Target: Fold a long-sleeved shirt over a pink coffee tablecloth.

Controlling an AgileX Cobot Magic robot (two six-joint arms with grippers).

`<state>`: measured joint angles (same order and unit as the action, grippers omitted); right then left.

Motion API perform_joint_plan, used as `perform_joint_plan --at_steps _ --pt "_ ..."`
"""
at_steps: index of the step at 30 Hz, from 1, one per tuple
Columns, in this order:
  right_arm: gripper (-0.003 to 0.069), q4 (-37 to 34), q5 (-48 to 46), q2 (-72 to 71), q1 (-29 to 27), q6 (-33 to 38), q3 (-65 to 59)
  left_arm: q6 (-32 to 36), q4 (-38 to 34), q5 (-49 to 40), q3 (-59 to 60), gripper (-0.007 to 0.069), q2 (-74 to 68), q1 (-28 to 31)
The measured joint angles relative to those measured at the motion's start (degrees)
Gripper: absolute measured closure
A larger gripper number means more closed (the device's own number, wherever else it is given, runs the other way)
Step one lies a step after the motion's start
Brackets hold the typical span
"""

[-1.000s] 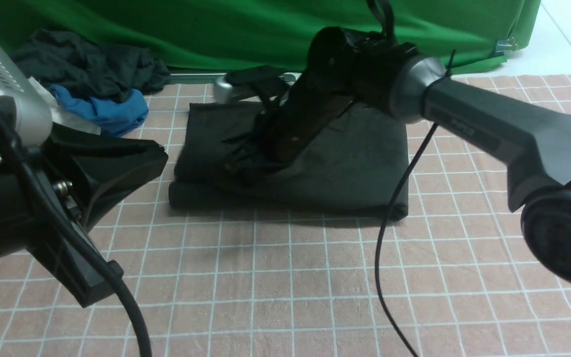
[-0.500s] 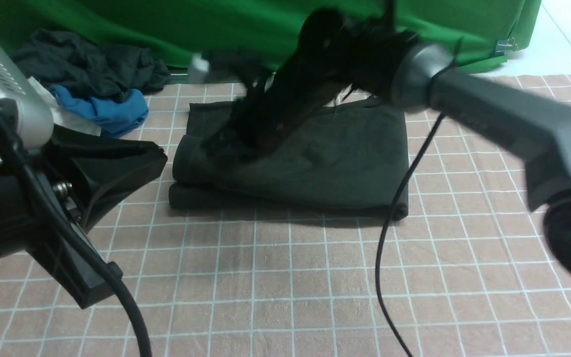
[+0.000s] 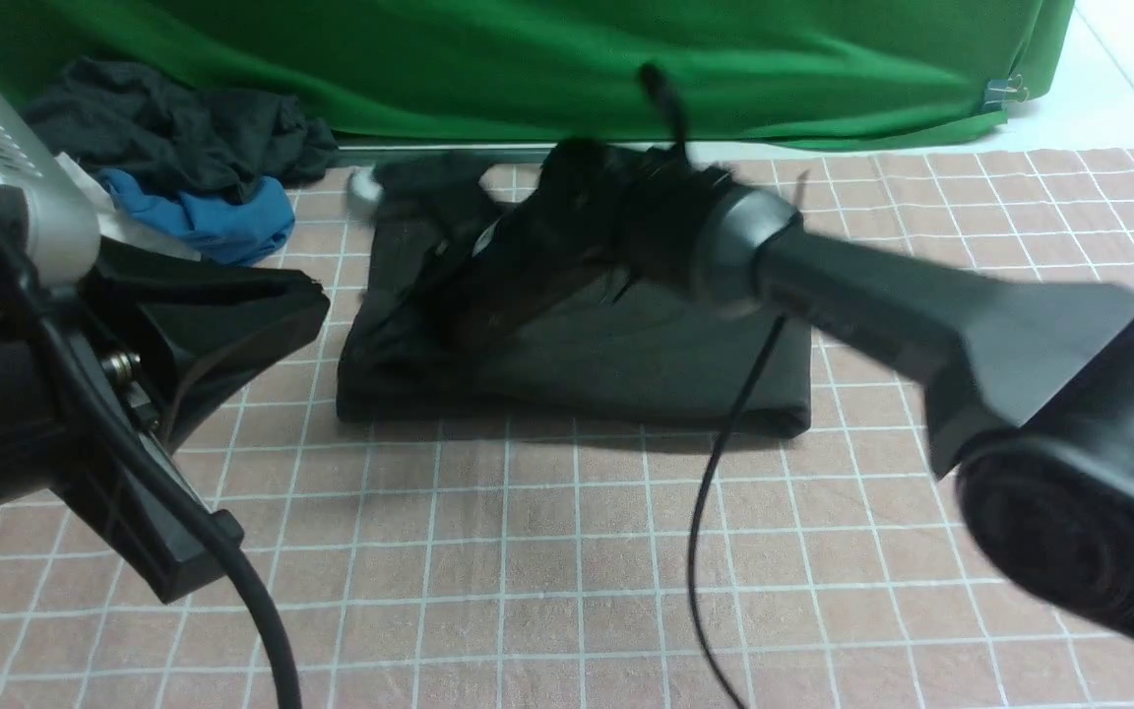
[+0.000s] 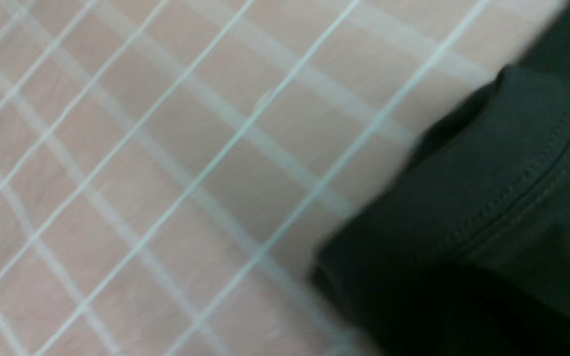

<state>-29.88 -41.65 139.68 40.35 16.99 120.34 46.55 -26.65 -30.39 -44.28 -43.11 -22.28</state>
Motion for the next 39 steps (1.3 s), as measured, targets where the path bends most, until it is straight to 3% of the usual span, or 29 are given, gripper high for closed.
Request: perform_joint_plan --at_steps 6,12,16,21,25,30,32,39 --pt "0.0638 -0.1 2.1 0.1 1.4 0.1 0.1 0.0 0.0 0.1 0.0 0.0608 0.0 0.0" --pt "0.0634 0.9 -6.0 -3.7 -1.1 -0.2 1.1 0.0 -0.2 0.2 0.0 0.0608 0.7 0.0" --pt "0.0631 8.0 -13.3 -9.8 -3.5 -3.8 1.3 -1.1 0.0 0.3 0.0 0.0608 4.3 0.0" --pt "0.0631 26.4 -25.5 -20.7 -4.1 -13.2 1.5 -5.8 1.2 1.4 1.1 0.0608 15.0 0.0" --pt "0.0631 29.2 -27.3 -27.2 -3.0 -15.8 0.2 -6.9 1.3 4.2 4.8 0.0608 21.8 0.0" --pt "0.0631 31.0 -27.3 -40.9 1.4 -19.0 -10.2 -8.3 1.2 10.0 14.0 0.0608 29.5 0.0" --pt "0.0631 32.3 -25.6 -49.5 4.9 -20.7 -20.8 -8.4 1.2 14.4 18.4 0.0608 31.5 0.0" --pt "0.0629 33.0 -17.6 -68.8 9.7 -24.5 -43.8 -8.4 1.2 16.1 25.3 0.0608 31.8 0.0"
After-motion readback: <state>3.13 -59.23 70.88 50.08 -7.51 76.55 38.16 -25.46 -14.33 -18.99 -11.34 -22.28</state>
